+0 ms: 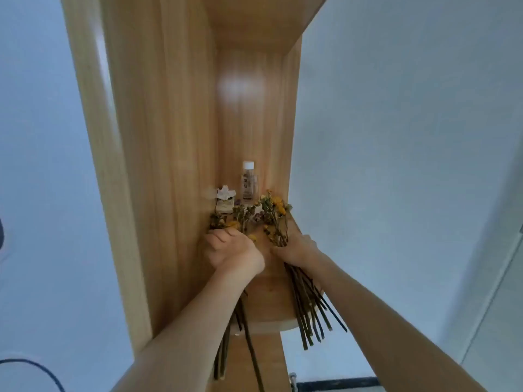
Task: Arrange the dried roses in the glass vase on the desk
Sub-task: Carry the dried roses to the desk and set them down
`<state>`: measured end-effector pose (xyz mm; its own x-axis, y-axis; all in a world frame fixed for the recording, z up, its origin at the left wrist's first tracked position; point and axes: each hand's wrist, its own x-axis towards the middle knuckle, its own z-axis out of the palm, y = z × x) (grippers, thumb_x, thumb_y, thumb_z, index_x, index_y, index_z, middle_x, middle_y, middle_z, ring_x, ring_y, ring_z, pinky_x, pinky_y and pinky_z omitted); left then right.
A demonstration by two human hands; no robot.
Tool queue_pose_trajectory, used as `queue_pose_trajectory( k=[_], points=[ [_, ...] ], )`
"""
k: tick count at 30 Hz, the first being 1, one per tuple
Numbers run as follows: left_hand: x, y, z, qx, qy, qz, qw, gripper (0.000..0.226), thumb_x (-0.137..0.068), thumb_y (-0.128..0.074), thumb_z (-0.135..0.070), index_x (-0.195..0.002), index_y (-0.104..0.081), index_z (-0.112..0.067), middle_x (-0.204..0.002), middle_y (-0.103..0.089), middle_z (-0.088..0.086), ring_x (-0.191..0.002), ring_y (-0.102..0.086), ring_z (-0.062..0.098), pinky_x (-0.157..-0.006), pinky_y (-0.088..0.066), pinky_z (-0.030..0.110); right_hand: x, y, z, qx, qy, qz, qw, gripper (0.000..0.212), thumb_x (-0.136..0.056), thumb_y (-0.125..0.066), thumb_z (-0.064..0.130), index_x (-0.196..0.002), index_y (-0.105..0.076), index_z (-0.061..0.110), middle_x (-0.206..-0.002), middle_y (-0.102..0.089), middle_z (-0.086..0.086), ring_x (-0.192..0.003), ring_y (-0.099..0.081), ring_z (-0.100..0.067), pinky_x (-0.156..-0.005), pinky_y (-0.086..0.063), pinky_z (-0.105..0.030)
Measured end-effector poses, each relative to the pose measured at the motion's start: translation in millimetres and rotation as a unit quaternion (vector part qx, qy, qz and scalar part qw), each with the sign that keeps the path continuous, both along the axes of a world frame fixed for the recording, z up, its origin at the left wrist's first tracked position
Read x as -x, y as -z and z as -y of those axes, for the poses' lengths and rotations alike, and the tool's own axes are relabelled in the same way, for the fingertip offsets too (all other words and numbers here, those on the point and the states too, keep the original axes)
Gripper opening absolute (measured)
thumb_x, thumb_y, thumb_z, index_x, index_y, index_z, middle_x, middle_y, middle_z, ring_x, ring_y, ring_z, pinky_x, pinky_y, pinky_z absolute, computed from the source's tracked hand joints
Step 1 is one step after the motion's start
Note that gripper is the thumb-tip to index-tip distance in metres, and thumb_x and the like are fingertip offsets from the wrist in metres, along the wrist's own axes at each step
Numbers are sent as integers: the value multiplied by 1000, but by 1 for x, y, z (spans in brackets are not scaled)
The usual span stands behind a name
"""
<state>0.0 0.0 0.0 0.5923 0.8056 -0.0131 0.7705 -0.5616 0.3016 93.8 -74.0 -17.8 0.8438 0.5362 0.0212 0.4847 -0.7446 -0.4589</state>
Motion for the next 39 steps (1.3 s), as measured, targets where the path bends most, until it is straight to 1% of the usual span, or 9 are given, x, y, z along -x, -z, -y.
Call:
queue_pose_trajectory(
  k=[7,14,20,22,26,28,30,34,39],
  points=[
    [-5,21,-16,-29,-16,-74,997,69,-85,-52,-22,-141,-18,1,-145,-27,18,-131,-29,32,-100,-35,43,-1,5,-6,-34,17,-14,999,60,-82,-57,22,-135,-36,6,-121,-56,-14,-110,-55,-32,-92,-49,-42],
    [-14,25,-18,-10,-2,-39,999,62,-88,-50,-9,-140,-17,3,-142,-31,21,-127,-38,32,-93,-43,39,-4,6,-12,-15,25,3,1000,56,-87,-48,12,-139,-28,2,-124,-53,-16,-110,-55,-34,-87,-49,-39],
    [-16,22,-17,-2,8,-15,1000,66,-85,-55,-5,-137,-18,3,-140,-34,23,-124,-43,33,-91,-44,37,-9,1,-13,-14,1,13,1000,38,-92,-45,11,-128,-44,-1,-128,-49,-17,-113,-53,-33,-84,-46,-35],
    [-17,17,-15,8,11,-1,1000,66,-84,-56,-3,-136,-18,2,-140,-33,23,-123,-44,34,-88,-44,37,-10,-2,-11,-38,-4,-1,999,34,-93,-43,9,-125,-48,-1,-126,-50,-17,-110,-54,-32,-78,-44,-31],
    [-18,7,-7,43,13,42,998,66,-85,-57,-3,-137,-17,2,-138,-35,22,-122,-44,35,-85,-44,38,-11,-12,-2,-107,3,-54,993,8,-94,-43,10,-98,-49,5,-102,-46,-14,-78,-49,-21,-53,-36,-23],
    [-18,2,-3,51,13,74,996,61,-87,-55,-5,-136,-19,3,-135,-40,22,-119,-46,36,-87,-44,41,-9,-18,7,-150,4,-72,986,20,-96,-41,14,-113,-43,4,-101,-43,-14,-85,-47,-22,-64,-43,-28],
    [-13,-4,3,40,24,103,994,53,-89,-51,-3,-133,-24,3,-129,-48,22,-115,-50,36,-85,-45,42,-6,-26,19,-200,4,-88,976,18,-97,-39,14,-113,-36,6,-101,-45,-14,-86,-49,-25,-73,-47,-37],
    [7,-16,17,30,53,157,986,38,-95,-40,-9,-129,-27,2,-120,-55,21,-107,-55,36,-74,-41,39,4,-41,50,-277,-5,-108,955,4,-97,-34,7,-100,-31,7,-80,-42,-7,-59,-46,-19,-51,-45,-31],
    [54,-24,30,84,115,216,966,32,-98,-34,-21,-123,-34,-1,-95,-59,19,-80,-60,31,-63,-43,37,25,-38,105,-328,-6,-147,933,9,-94,-32,4,-97,-37,11,-74,-40,-5,-54,-40,-16,-45,-40,-24]
  ],
)
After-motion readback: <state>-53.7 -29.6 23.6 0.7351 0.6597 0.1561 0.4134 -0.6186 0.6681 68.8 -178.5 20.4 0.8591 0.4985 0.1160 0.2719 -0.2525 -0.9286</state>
